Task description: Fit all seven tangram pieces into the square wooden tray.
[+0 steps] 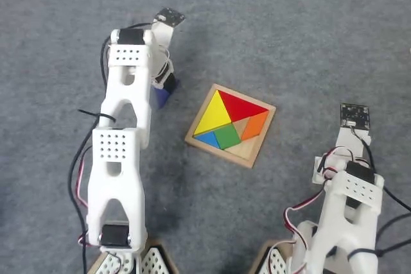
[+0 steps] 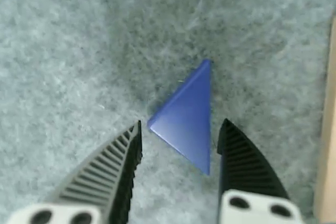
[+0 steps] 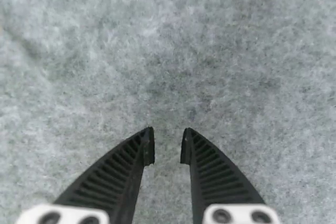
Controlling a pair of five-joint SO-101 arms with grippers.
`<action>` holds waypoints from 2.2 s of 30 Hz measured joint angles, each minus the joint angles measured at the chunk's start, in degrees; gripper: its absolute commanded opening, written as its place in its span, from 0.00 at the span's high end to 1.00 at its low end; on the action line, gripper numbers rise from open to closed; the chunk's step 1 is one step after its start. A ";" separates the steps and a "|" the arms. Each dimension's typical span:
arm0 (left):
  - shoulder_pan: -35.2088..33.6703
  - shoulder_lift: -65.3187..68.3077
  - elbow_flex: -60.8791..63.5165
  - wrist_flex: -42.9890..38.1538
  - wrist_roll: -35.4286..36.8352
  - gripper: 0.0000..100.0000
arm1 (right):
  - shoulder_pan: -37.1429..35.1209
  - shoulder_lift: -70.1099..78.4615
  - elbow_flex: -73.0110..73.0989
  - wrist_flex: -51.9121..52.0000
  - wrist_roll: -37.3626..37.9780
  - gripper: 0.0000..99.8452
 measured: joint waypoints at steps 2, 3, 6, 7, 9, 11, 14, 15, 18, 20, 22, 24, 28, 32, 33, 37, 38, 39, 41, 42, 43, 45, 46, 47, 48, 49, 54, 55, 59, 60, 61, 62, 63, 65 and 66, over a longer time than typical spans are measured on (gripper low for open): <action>0.00 1.05 0.00 -0.62 -0.44 0.77 | 0.00 0.00 0.00 0.00 0.00 0.91; 0.00 1.58 0.00 -0.88 -0.53 0.77 | 0.00 0.00 0.00 0.00 0.00 0.91; 0.00 2.99 0.00 -0.97 -0.62 0.77 | 0.00 0.00 0.00 0.00 0.00 0.91; 0.00 3.34 0.00 -0.97 -0.70 0.77 | 0.00 0.00 0.00 0.00 0.00 0.91; 0.00 3.78 -0.09 -0.97 -0.79 0.77 | 0.00 0.00 0.00 0.00 0.00 0.91; 0.00 4.40 -0.18 -0.97 -0.79 0.77 | 0.00 0.00 0.00 0.00 0.00 0.91; 0.00 4.48 -0.26 -0.97 -0.79 0.77 | 0.00 0.00 0.00 0.00 0.00 0.91; 0.00 4.48 -0.26 -0.97 -0.79 0.77 | 0.00 0.00 0.00 0.00 0.00 0.91; 0.26 4.48 -0.26 -1.05 -0.97 0.77 | 0.00 0.00 0.00 0.00 0.00 0.91; 0.88 4.48 -0.26 -1.14 -3.08 0.81 | 0.00 0.00 0.00 0.00 0.00 0.91; 1.58 4.48 -0.26 -1.32 -5.63 0.86 | 0.00 0.00 0.00 0.00 0.00 0.91; 2.37 4.48 -0.35 -0.88 -6.33 0.90 | 0.00 0.00 0.00 0.00 0.00 0.91; 3.34 3.43 -1.23 1.49 -6.68 0.93 | 0.00 0.00 0.00 0.00 0.00 0.91; 4.04 3.52 -1.14 3.16 -6.68 0.93 | -0.09 0.00 0.00 0.00 0.00 0.91; 4.22 3.43 -1.14 3.25 -6.86 0.93 | -0.09 0.00 0.00 0.00 0.00 0.91; 5.27 3.34 0.79 3.60 -6.95 0.93 | -0.09 0.00 0.00 0.00 0.00 0.91; 5.63 3.25 1.14 3.60 -6.95 0.92 | -0.09 0.00 0.00 0.00 0.00 0.91; 5.98 2.73 1.76 3.60 -6.77 0.92 | -0.09 0.00 0.00 0.00 0.00 0.91; 6.86 1.76 3.25 3.69 -6.33 0.90 | -0.09 0.00 0.00 0.00 0.00 0.91; 6.95 1.58 3.60 3.69 -6.42 0.87 | -0.09 0.00 0.00 0.00 0.00 0.91; 6.95 0.97 3.69 3.87 -5.54 0.85 | -0.09 0.00 0.00 0.00 0.00 0.91; 6.15 0.09 3.78 3.87 -4.04 0.82 | -0.09 0.00 0.00 0.00 0.00 0.91; 5.63 0.09 3.16 3.87 -2.99 0.82 | -0.09 0.00 0.00 0.00 0.00 0.91; 4.84 0.09 2.29 3.87 -1.93 0.82 | -0.09 0.00 0.00 0.00 0.00 0.91; 4.04 0.09 1.41 3.78 -0.53 0.82 | -0.09 0.00 0.00 0.00 0.00 0.91; 3.25 0.09 0.18 3.25 0.88 0.82 | -0.09 0.00 0.00 0.00 0.00 0.91; 1.05 0.18 -5.01 -5.10 9.14 0.82 | -0.09 0.00 0.00 0.00 0.00 0.91; 0.79 0.88 -5.89 -7.03 10.73 0.82 | -0.09 0.00 0.00 0.00 0.00 0.91; 0.35 5.45 -6.68 -10.99 12.92 0.82 | -0.09 0.00 0.00 0.00 0.00 0.91; 0.44 6.59 -6.68 -10.99 12.75 0.82 | -0.09 0.00 0.00 0.00 0.00 0.91; 0.53 7.56 -6.68 -10.81 12.48 0.82 | -0.09 0.00 0.00 0.00 0.00 0.91; 0.53 8.44 -6.68 -10.55 12.22 0.82 | -0.09 0.00 0.00 0.00 0.00 0.91; 0.53 8.62 -6.86 -9.14 11.43 0.82 | -0.09 0.00 0.00 0.00 0.00 0.91; 0.53 8.62 -7.82 -4.92 10.20 0.84 | -0.09 0.00 0.00 0.00 0.00 0.91; 0.53 8.62 -8.26 -2.29 9.67 0.86 | -0.09 0.00 0.00 0.00 0.00 0.91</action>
